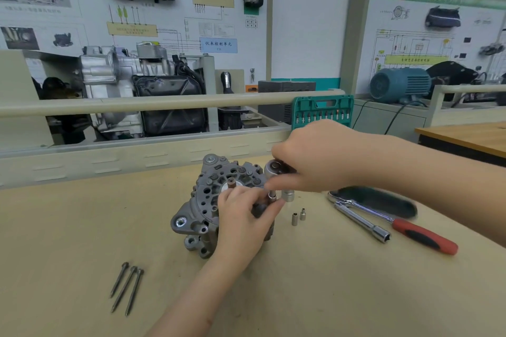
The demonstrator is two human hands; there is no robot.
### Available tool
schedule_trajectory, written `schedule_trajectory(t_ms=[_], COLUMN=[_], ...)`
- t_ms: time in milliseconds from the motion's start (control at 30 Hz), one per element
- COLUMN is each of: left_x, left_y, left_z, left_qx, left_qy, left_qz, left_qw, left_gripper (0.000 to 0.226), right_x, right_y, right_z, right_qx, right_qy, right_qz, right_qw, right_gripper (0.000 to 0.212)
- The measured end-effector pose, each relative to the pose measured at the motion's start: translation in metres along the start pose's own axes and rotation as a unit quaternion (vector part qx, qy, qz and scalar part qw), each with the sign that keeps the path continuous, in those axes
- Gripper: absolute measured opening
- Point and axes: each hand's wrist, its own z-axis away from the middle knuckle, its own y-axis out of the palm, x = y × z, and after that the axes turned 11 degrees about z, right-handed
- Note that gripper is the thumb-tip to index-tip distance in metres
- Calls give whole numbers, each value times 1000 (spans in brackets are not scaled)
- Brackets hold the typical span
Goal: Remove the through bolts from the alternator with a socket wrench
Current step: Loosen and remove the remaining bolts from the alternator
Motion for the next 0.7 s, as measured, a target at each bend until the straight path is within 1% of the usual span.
schedule_trajectory(t_ms=[67, 200, 267, 333, 400, 433, 500, 567, 600, 700], left_x=[-1, 1, 2, 1, 1, 1, 1, 1, 1, 2], left_y=[0, -3, -5, -5, -4, -2, 0, 1, 1, -1], left_z=[1, -1, -1, 0, 1, 0, 1, 1, 1, 1], left_qx=[3, 28, 41, 34, 7, -3, -13, -18, -19, 0], left_qy=[-6, -23, -22, -28, -34, -34, -32, -29, -26, -25], left_qz=[23, 67, 69, 74, 77, 74, 67, 65, 63, 54], left_qw=[1000, 997, 997, 996, 996, 997, 997, 997, 997, 998], left_gripper=[35, 17, 16, 14, 27, 33, 37, 33, 29, 20], right_x=[4, 1, -2, -3, -2, -1, -2, -2, -2, -2], right_y=[1, 1, 1, 2, 2, 1, 1, 1, 2, 4], right_z=[0, -1, -1, 0, 0, 1, 0, -1, -1, -2], right_qx=[4, 45, 62, 66, 56, 47, 31, 28, 26, 25], right_qy=[11, 2, -11, -21, -24, -21, -9, 10, 16, -1], right_qz=[-14, -60, -84, -94, -74, -55, -21, -17, -21, -42], right_qw=[1000, 997, 995, 993, 995, 997, 999, 999, 999, 999], right_gripper=[50, 30, 21, 17, 18, 21, 33, 44, 46, 34])
